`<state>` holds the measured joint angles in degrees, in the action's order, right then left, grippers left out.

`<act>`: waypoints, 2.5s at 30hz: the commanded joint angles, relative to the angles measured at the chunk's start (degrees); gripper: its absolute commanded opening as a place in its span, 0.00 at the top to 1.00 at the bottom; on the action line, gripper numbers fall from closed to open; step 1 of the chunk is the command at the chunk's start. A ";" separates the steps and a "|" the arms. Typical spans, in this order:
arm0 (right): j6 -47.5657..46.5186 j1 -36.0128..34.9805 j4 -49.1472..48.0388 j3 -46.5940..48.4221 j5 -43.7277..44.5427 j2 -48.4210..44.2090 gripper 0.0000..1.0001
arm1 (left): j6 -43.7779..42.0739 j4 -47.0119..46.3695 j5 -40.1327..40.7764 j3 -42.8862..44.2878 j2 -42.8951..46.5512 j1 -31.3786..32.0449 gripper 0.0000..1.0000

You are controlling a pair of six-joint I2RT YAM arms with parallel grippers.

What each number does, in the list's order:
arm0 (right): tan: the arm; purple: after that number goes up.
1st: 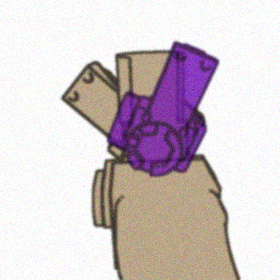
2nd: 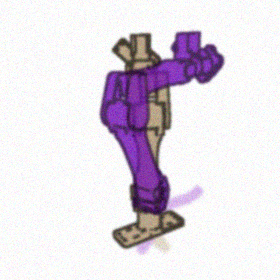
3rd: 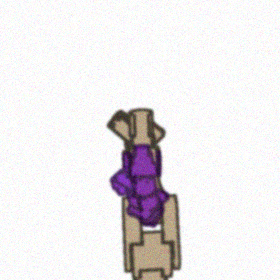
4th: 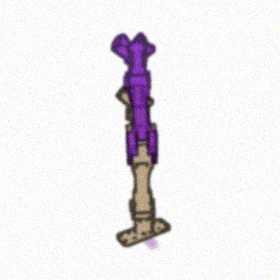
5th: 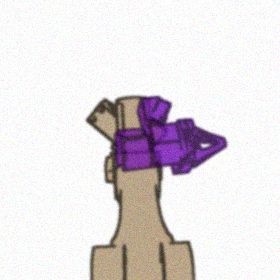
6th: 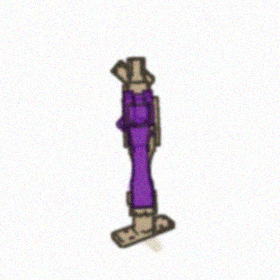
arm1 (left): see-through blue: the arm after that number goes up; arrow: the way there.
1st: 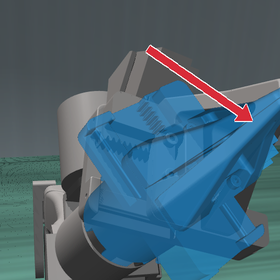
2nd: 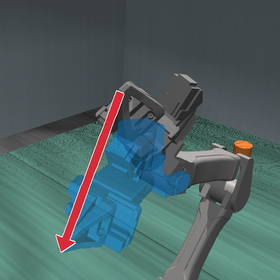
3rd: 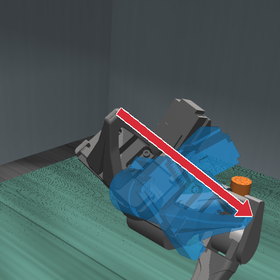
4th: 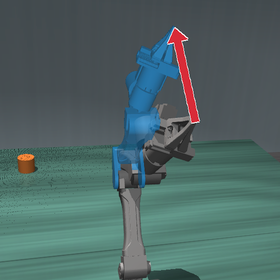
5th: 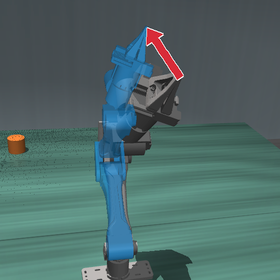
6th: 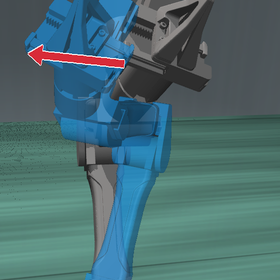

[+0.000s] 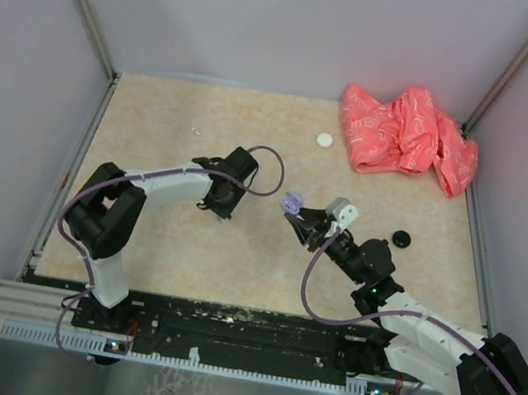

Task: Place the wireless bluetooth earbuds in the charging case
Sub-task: Place the earbud at the center of the board, then pick up the earbud from the center of the board.

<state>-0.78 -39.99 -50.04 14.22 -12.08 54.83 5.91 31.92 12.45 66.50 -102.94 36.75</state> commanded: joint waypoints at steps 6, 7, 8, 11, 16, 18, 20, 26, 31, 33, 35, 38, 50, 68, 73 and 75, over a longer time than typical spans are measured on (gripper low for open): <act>1.04 0.17 -0.28 0.45 -0.81 -1.26 1.00 | 3.67 -3.36 -0.87 -2.11 1.34 1.30 0.70; 1.04 0.15 -0.24 0.44 -0.84 -1.22 1.00 | 3.54 -3.54 -1.18 -2.27 1.55 1.24 0.68; 1.04 0.19 -0.31 0.41 -0.89 -1.26 1.00 | 3.24 -3.61 -1.41 -2.43 1.75 1.22 0.67; 1.04 0.17 -0.26 0.44 -0.93 -1.28 1.00 | 2.42 -3.21 -1.83 -2.59 2.14 1.01 0.63; 0.83 0.16 -0.32 0.37 -1.02 -1.35 1.00 | 0.50 -3.05 -4.80 -3.11 3.15 0.29 0.61; 0.86 0.17 -0.32 0.28 -1.08 -1.30 1.00 | -0.68 -2.66 -6.65 -3.22 3.67 -0.27 0.61; 0.78 0.17 -0.40 0.21 -1.10 -1.26 1.00 | -2.53 -2.35 -8.41 -3.41 4.19 -0.89 0.61; 0.78 0.16 -0.58 0.15 -1.22 -1.35 1.00 | -6.62 -2.14 -12.83 -4.01 4.87 -2.31 0.62; 0.78 0.13 -0.71 -0.06 -1.28 -1.48 1.00 | -7.95 -1.95 -12.98 -3.88 4.09 -3.19 0.63; 0.78 0.17 -0.76 -0.15 -1.27 -1.56 1.00 | -8.94 -2.12 -13.08 -3.48 3.75 -3.63 0.63; 0.77 0.16 -0.89 -0.24 -1.24 -1.57 1.00 | -10.20 -2.34 -13.82 -3.16 3.18 -3.83 0.63; 0.78 0.17 -0.97 -0.37 -1.41 -1.63 1.00 | -10.96 -1.97 -14.30 -2.91 2.22 -3.88 0.64; 0.95 0.15 -1.73 -0.68 -1.61 -1.72 1.00 | -11.64 -2.33 -13.96 -3.31 -0.68 -3.88 0.75; 0.40 0.17 -0.89 0.63 -1.42 0.02 1.00 | -6.98 -8.18 -6.94 -7.10 17.29 -3.32 0.90; -0.22 0.17 0.09 2.05 -0.97 1.39 1.00 | -7.45 -11.45 -6.60 -8.44 24.66 -2.25 0.90; 0.00 0.07 -0.84 2.29 -0.84 2.38 1.00 | -6.96 -12.53 -6.63 -8.41 26.76 -1.68 0.90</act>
<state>-0.45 -39.99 -48.03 13.54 -13.15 55.83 -2.11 23.46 5.13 58.70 -80.36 34.04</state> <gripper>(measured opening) 0.254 0.211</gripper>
